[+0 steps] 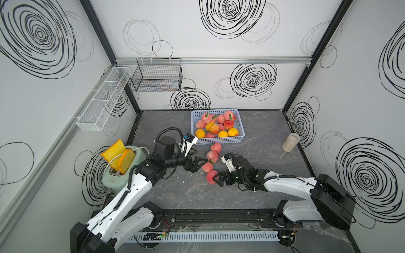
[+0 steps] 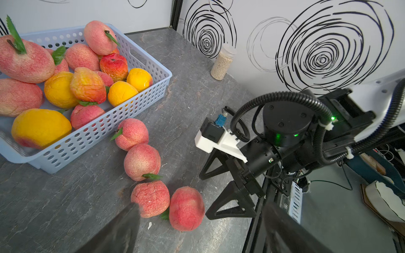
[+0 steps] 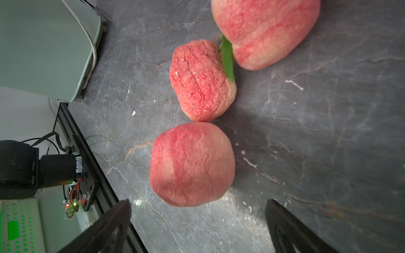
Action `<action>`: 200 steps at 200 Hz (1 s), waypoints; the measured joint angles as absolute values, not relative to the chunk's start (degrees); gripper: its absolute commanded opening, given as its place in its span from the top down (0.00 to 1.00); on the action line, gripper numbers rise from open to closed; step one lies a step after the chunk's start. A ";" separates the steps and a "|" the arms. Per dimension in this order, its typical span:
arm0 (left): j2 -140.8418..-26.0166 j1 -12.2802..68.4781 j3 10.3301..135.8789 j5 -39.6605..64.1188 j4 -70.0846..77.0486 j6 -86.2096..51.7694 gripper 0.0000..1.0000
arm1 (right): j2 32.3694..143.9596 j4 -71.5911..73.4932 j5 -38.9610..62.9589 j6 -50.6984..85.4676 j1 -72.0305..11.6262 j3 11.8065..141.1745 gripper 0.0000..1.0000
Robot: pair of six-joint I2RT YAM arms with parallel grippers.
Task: Put the peaches into the basket
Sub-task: Pick up the peach from the center of the board.
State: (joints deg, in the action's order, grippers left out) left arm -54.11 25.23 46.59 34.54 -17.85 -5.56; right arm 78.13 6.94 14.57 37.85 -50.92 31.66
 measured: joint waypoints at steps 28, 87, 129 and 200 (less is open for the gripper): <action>-54.11 24.84 46.52 34.57 -17.82 -5.61 0.08 | 82.98 7.79 14.92 37.78 -50.92 34.37 0.02; -54.11 24.58 46.50 34.59 -17.82 -5.80 0.08 | 88.84 7.94 15.18 38.06 -51.13 36.99 0.16; -54.08 24.58 46.48 34.59 -17.82 -5.85 0.08 | 89.03 8.25 15.16 38.50 -51.16 36.97 0.26; -54.13 24.10 46.48 34.63 -17.76 -6.07 0.08 | 86.74 8.58 14.37 38.83 -51.13 35.09 0.32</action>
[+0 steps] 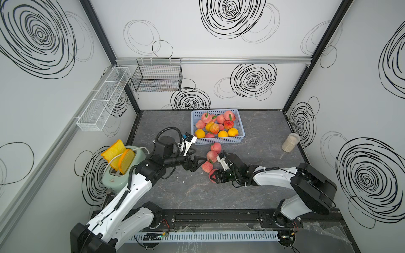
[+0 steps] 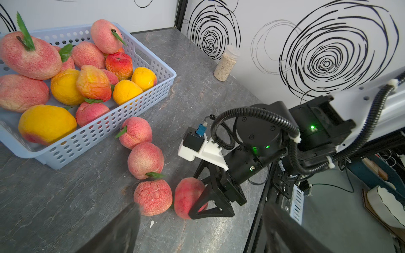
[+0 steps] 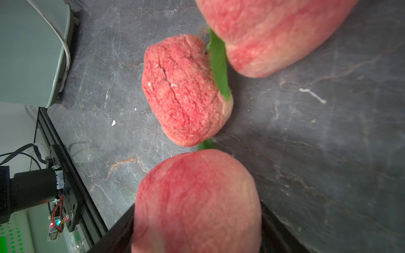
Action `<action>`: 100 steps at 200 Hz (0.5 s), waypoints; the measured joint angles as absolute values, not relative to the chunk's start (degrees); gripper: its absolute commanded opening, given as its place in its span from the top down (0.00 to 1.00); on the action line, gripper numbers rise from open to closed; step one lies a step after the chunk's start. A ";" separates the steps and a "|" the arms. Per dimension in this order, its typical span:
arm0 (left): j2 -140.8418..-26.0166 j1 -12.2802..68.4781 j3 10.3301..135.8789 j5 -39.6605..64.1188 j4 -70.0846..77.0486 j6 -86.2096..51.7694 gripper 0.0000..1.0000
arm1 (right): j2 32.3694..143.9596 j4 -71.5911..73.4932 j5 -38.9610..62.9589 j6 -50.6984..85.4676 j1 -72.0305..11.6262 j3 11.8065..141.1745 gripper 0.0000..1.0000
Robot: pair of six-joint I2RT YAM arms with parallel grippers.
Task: Put the peaches into the basket
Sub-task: Pick up the peach from the center of the board.
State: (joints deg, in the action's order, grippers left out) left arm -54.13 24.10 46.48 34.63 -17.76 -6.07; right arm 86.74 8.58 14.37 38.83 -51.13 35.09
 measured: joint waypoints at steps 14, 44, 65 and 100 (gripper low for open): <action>-54.33 23.99 46.48 34.65 -17.61 -6.09 0.09 | 85.30 8.32 13.98 38.81 -51.13 34.46 0.33; -54.76 23.92 46.37 34.65 -17.41 -6.28 0.09 | 80.90 7.22 12.58 38.74 -51.13 33.63 0.33; -54.98 23.92 46.35 34.65 -17.41 -6.35 0.09 | 77.01 5.74 11.18 38.33 -51.13 33.30 0.34; -55.33 23.92 46.28 34.72 -17.17 -6.48 0.10 | 71.96 2.68 9.10 37.65 -50.52 33.23 0.35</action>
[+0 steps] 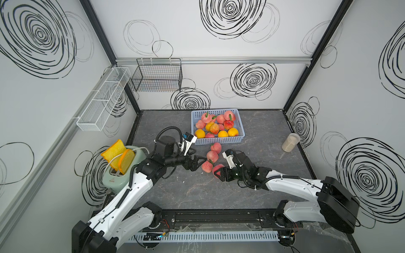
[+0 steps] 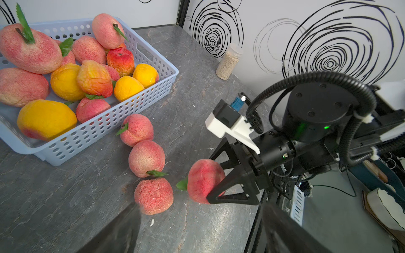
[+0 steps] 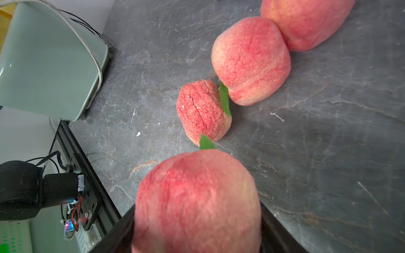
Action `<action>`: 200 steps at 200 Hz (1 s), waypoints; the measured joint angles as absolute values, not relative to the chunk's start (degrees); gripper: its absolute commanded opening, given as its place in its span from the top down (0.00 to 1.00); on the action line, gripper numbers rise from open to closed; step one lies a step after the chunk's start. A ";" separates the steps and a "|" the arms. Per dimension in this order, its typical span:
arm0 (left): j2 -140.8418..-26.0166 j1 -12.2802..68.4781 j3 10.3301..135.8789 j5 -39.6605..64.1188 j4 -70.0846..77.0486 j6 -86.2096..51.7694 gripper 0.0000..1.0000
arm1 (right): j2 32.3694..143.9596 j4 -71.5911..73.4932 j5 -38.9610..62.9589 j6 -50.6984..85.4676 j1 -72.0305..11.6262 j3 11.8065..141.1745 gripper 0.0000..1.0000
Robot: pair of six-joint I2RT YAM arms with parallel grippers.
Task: Put the peaches into the basket
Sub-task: Pick up the peach from the center of the board, then place the peach in the basket.
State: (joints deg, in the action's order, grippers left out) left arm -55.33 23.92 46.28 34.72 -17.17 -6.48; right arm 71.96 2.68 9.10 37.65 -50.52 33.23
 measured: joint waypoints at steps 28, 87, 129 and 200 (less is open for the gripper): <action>-56.40 23.92 46.28 34.72 -16.32 -6.72 0.11 | 68.53 0.34 7.29 37.26 -49.98 32.86 0.35; -57.41 23.49 46.28 34.72 -15.31 -7.25 0.11 | 61.01 -3.66 5.43 34.17 -44.66 32.38 0.36; -57.47 23.44 46.28 34.92 -15.25 -7.55 0.11 | 63.33 -5.58 6.55 29.02 -35.42 37.71 0.36; -57.41 23.22 46.22 34.52 -15.22 -7.92 0.11 | 79.29 -2.11 7.51 22.24 -26.44 52.34 0.38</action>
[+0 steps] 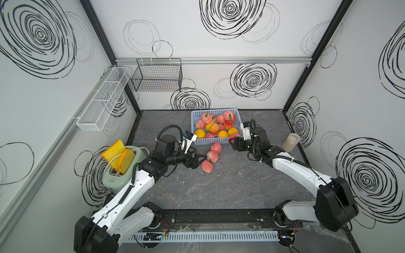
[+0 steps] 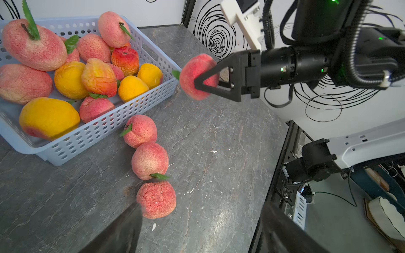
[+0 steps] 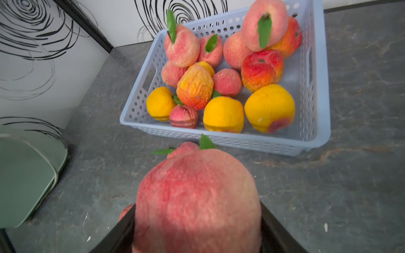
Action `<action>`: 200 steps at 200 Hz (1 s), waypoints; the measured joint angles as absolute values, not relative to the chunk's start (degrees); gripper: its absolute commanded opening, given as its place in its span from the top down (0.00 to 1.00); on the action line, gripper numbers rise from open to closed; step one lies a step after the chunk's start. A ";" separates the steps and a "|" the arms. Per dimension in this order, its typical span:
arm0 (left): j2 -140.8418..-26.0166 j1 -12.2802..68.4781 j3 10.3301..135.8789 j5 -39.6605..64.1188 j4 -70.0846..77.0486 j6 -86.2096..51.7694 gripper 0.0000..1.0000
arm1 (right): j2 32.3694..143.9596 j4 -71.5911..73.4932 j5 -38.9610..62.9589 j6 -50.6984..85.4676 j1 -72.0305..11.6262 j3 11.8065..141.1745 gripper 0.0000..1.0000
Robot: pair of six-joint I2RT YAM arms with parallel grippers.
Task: Put the peaches into the basket
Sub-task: Place the peach in the basket.
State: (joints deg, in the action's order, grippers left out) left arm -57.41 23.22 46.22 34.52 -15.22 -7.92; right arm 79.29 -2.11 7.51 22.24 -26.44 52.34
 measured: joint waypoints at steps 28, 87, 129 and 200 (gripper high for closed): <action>-57.06 23.18 45.98 34.52 -15.20 -8.01 0.11 | 86.59 -0.93 6.68 20.05 -24.73 58.78 0.39; -56.90 23.14 45.63 34.48 -15.16 -8.34 0.11 | 100.84 0.21 3.86 15.51 -23.64 70.43 0.37; -56.90 23.07 45.63 34.48 -15.07 -8.43 0.11 | 108.49 0.05 2.92 13.39 -23.09 74.81 0.35; -56.90 22.87 45.52 34.48 -15.05 -8.62 0.11 | 111.35 -0.25 2.92 11.68 -22.68 76.95 0.12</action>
State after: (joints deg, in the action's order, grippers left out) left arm -56.90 22.87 45.52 34.48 -15.05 -8.62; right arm 111.35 -0.25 2.92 11.68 -22.68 76.95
